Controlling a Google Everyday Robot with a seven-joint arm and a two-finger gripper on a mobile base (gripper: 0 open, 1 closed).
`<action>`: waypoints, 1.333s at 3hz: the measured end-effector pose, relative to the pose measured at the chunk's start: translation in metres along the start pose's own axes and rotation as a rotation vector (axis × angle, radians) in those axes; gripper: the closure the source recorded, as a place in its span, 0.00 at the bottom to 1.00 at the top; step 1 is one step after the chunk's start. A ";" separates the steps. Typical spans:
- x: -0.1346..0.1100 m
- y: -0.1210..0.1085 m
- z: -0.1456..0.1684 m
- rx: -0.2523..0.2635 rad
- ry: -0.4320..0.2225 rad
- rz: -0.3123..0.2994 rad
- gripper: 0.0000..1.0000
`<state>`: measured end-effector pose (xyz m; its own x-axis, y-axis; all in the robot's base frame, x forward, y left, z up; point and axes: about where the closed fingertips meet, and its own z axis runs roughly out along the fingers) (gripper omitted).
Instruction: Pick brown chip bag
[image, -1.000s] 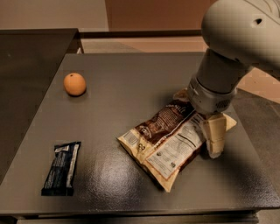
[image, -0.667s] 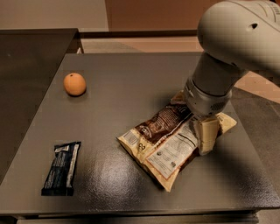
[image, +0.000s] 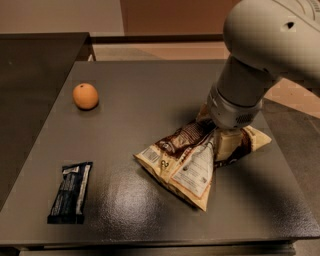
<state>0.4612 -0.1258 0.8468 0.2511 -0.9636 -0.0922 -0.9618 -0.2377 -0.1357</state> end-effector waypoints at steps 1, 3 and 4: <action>-0.006 -0.005 -0.014 0.006 0.004 0.047 0.87; -0.023 -0.024 -0.058 0.036 -0.022 0.121 1.00; -0.029 -0.036 -0.085 0.079 -0.042 0.125 1.00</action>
Offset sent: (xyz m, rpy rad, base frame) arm 0.0091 0.0207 0.0654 0.0320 -0.0036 -0.1487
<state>0.4796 -0.0994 0.9381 0.1362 -0.9785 -0.1546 -0.9747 -0.1044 -0.1978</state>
